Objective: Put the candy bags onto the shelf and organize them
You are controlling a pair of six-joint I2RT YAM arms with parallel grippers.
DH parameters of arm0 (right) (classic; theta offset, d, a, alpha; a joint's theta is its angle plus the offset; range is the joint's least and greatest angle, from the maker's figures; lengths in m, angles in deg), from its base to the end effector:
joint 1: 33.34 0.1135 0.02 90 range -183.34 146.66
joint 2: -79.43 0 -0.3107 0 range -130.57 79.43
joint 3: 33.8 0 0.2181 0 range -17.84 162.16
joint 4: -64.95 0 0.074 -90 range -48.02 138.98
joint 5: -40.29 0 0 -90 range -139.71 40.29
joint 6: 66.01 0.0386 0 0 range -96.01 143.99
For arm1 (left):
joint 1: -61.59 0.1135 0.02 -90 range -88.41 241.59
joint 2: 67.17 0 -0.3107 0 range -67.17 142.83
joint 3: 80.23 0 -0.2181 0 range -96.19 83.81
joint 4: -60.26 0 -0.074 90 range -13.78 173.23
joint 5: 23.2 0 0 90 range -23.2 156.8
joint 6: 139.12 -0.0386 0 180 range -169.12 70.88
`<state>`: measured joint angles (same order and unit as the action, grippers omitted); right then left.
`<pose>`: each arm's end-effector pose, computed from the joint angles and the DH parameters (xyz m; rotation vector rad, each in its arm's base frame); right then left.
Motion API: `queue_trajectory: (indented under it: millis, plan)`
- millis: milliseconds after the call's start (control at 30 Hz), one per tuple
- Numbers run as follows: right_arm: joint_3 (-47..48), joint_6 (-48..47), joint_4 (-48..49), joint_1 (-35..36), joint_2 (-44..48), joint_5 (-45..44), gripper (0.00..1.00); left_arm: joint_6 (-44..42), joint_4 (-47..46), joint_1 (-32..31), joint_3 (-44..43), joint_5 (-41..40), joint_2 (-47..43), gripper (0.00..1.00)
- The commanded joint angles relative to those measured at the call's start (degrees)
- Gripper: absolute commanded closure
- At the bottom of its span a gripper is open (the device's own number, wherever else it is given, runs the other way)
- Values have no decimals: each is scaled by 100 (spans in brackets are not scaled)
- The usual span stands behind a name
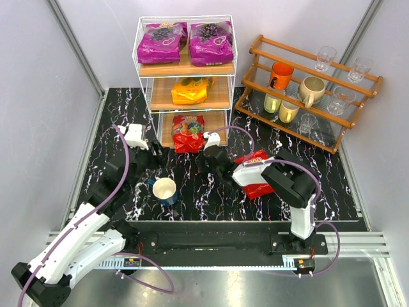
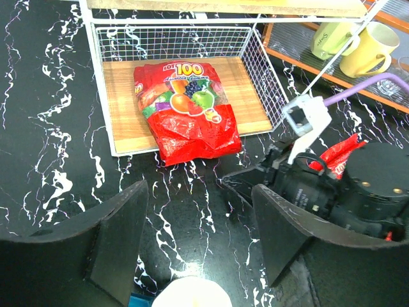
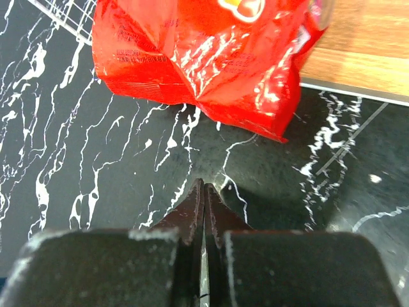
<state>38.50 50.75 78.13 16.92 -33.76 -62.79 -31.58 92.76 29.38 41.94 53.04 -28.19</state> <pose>0.2663 0.3066 0.2044 -0.2839 2.0761 0.5990 0.0838 -0.0419 0.3531 0.0609 1.8192 -0.4009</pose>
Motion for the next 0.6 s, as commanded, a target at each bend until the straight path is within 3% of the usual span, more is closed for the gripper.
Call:
queue_trajectory:
  millis: [0, 567]
  plan:
    - [-333, -110, 355, -7, 631, -352, 100, -58, -212, 39, -50, -13, -31, 31]
    - [96, -707, 338, -535, 411, -1346, 100, -128, -159, 56, -94, -74, -57, 30]
